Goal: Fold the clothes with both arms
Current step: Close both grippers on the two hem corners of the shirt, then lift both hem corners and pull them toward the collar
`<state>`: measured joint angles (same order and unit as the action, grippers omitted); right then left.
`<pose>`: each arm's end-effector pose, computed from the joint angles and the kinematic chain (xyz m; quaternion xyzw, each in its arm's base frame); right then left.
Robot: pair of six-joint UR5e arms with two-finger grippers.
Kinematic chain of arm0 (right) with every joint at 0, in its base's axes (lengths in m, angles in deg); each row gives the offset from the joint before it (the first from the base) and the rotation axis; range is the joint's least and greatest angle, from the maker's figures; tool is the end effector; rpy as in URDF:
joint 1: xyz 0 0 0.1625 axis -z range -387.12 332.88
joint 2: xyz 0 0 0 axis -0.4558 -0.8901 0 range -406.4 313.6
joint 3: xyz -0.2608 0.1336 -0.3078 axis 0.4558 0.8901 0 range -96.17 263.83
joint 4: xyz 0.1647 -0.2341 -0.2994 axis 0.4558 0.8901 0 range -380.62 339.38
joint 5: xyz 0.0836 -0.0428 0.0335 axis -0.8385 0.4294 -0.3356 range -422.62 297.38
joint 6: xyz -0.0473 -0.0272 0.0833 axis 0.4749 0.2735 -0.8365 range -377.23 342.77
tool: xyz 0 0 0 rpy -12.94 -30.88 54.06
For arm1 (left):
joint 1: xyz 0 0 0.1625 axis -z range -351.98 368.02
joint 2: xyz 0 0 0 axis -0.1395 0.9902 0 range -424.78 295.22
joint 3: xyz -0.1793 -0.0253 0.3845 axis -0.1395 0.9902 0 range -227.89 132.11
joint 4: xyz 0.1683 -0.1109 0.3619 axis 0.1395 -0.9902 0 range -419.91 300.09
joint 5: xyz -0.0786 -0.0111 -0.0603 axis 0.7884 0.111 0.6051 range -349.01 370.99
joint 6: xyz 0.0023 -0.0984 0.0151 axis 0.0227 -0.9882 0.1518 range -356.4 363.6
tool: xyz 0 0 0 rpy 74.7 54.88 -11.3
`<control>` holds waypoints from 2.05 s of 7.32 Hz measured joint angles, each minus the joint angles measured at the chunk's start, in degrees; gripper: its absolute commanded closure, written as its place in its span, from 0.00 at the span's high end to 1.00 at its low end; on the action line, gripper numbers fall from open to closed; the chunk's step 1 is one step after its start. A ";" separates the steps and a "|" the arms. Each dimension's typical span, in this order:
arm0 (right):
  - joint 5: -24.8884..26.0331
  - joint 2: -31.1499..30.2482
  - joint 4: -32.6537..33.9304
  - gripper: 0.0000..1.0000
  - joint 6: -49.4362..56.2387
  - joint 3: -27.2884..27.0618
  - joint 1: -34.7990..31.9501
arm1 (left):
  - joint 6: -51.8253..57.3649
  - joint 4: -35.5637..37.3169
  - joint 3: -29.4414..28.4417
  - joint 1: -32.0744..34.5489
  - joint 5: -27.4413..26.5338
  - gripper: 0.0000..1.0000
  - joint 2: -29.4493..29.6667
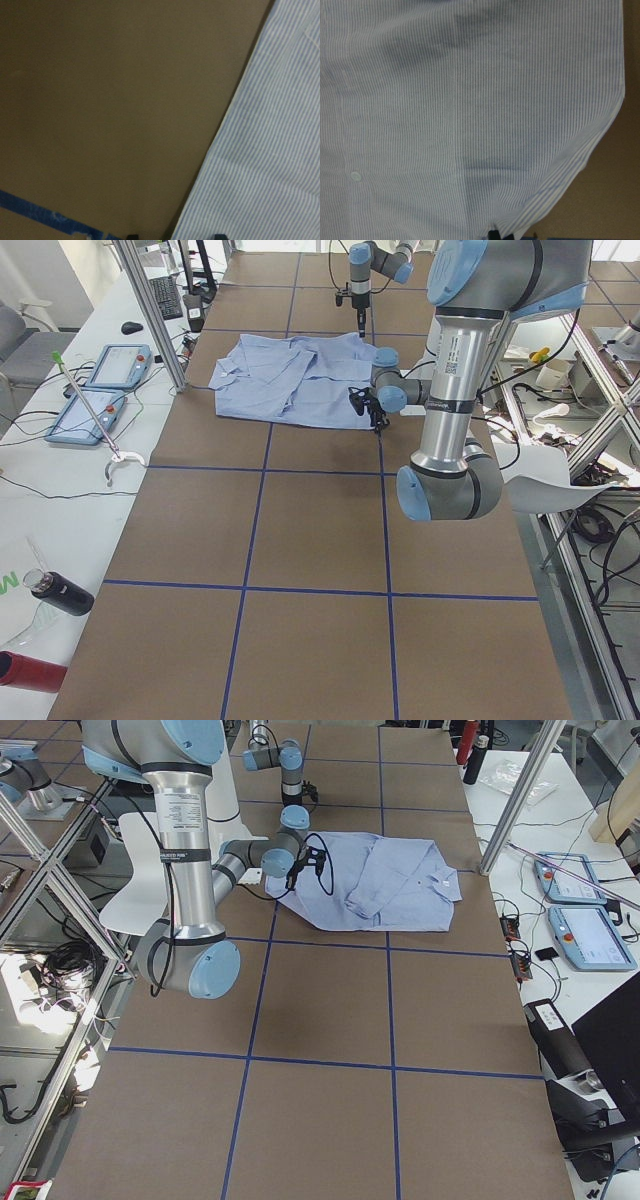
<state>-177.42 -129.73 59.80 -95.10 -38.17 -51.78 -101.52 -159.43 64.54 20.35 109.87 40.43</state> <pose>-0.4066 -0.2874 0.3253 -0.0600 -0.4406 0.0101 0.8956 0.5238 -0.2352 0.3269 -0.0806 0.3970 -0.1866 0.8950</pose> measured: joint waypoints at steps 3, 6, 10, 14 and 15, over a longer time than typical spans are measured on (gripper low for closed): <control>-0.09 -0.08 0.13 0.00 0.00 0.03 -0.34 | 0.00 1.65 0.58 0.03 0.00 0.00 0.10; -0.13 -0.09 0.17 0.00 0.00 0.07 -0.44 | 0.00 2.27 1.76 0.19 0.15 0.00 0.22; -4.86 -0.10 0.07 0.00 0.08 -2.40 -0.76 | 0.30 7.32 13.67 0.71 0.58 0.00 -0.90; -18.65 -0.93 -2.49 0.00 1.01 -4.99 -3.12 | 0.32 15.00 23.42 -3.31 1.85 0.00 -0.70; -22.04 -1.82 -5.05 0.00 1.06 -5.00 -4.17 | 0.20 17.55 25.92 -5.17 1.96 0.00 -0.63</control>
<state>-199.46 -131.54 54.75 -94.04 -43.16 -55.95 -101.32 -141.88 90.46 15.18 111.83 39.80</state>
